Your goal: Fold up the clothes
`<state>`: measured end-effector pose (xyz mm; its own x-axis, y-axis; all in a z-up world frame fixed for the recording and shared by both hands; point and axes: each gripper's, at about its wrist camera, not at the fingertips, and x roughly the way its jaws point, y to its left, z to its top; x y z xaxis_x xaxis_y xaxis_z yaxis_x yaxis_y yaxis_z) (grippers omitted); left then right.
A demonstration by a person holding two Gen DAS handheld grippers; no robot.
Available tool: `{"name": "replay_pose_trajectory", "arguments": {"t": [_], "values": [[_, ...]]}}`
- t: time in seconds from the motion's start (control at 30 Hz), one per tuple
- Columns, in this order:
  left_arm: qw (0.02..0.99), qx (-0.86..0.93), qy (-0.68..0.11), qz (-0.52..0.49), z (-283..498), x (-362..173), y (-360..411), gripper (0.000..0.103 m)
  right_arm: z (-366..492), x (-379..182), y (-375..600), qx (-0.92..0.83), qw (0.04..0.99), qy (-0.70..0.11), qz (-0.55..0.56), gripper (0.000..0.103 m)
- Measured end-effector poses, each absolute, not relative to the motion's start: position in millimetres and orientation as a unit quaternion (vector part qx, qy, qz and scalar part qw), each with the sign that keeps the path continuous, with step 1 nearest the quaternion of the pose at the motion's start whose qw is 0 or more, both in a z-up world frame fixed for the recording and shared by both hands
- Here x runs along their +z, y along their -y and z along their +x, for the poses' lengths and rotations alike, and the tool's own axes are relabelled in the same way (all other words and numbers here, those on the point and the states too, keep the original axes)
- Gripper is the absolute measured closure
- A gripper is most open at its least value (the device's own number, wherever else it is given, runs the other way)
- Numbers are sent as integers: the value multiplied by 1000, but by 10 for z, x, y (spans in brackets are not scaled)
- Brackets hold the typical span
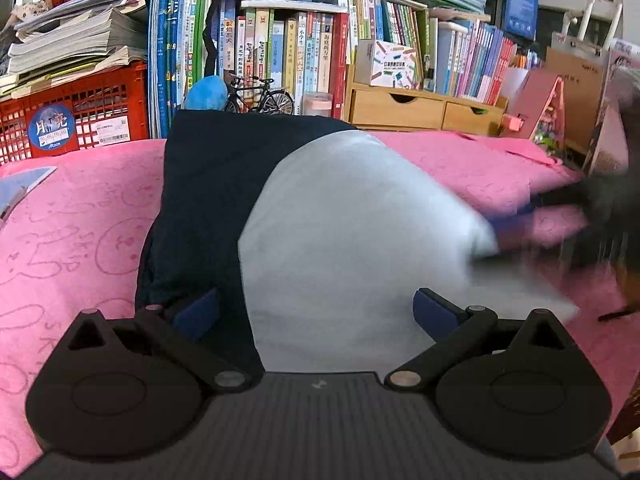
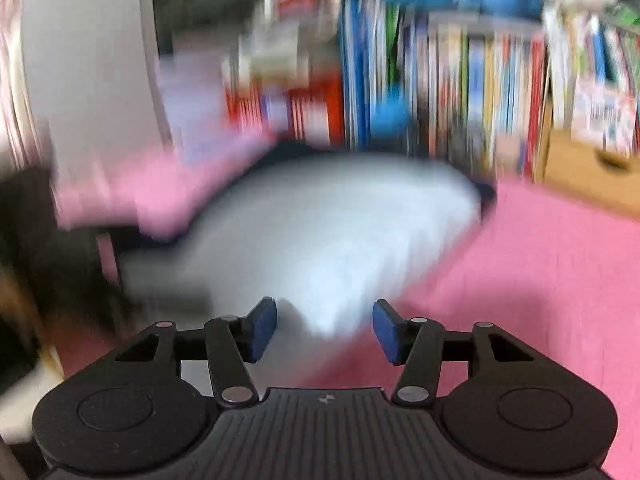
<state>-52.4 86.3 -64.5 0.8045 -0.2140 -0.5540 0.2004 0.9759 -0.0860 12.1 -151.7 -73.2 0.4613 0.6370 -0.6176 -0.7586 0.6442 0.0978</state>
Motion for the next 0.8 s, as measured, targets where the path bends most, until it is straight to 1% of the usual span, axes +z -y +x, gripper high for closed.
{"name": "replay_pose_trajectory", "arguments": {"t": [0.07,0.13,0.17,0.2,0.23,0.27,0.33,0.4,0.47,0.5,0.53,0.57,0.63,0.8], "values": [[950,-105,-293,-2,-590,-613,-872,0,69,-709,1549,391,853,-333,-90,48],[953,-88,-291,14,-679,-571,-894,0,-18,-614,1551,379,861,-327,-92,48],[954,-79,-290,21,-724,-550,-905,0,-44,-614,1538,376,862,-326,-92,46],[953,-61,-294,31,-741,-558,-924,0,-70,-615,1525,374,864,-324,-91,41],[951,-31,-306,44,-720,-605,-953,0,-95,-616,1512,371,866,-323,-91,40],[948,-12,-317,39,-698,-653,-1014,0,-121,-617,1499,369,868,-321,-90,38],[943,-7,-333,-13,-667,-720,-1196,0,-172,-618,1473,363,871,-319,-89,37],[941,5,-337,-32,-708,-666,-1250,0,-223,-619,1447,358,874,-316,-88,36],[941,15,-337,-20,-773,-586,-1191,0,-295,-605,1447,355,879,-309,-84,27],[941,14,-337,-12,-813,-539,-1130,0,-350,-582,1471,355,882,-301,-79,20],[941,11,-338,-6,-851,-496,-1053,0,-407,-563,1491,354,885,-293,-74,17],[941,8,-338,0,-889,-453,-977,0,-470,-542,1506,352,888,-286,-72,16],[940,3,-341,9,-929,-405,-850,0,-600,-494,1532,346,895,-274,-69,10],[937,11,-348,34,-959,-372,-630,0,-799,-486,1512,346,897,-261,-85,5]]}}
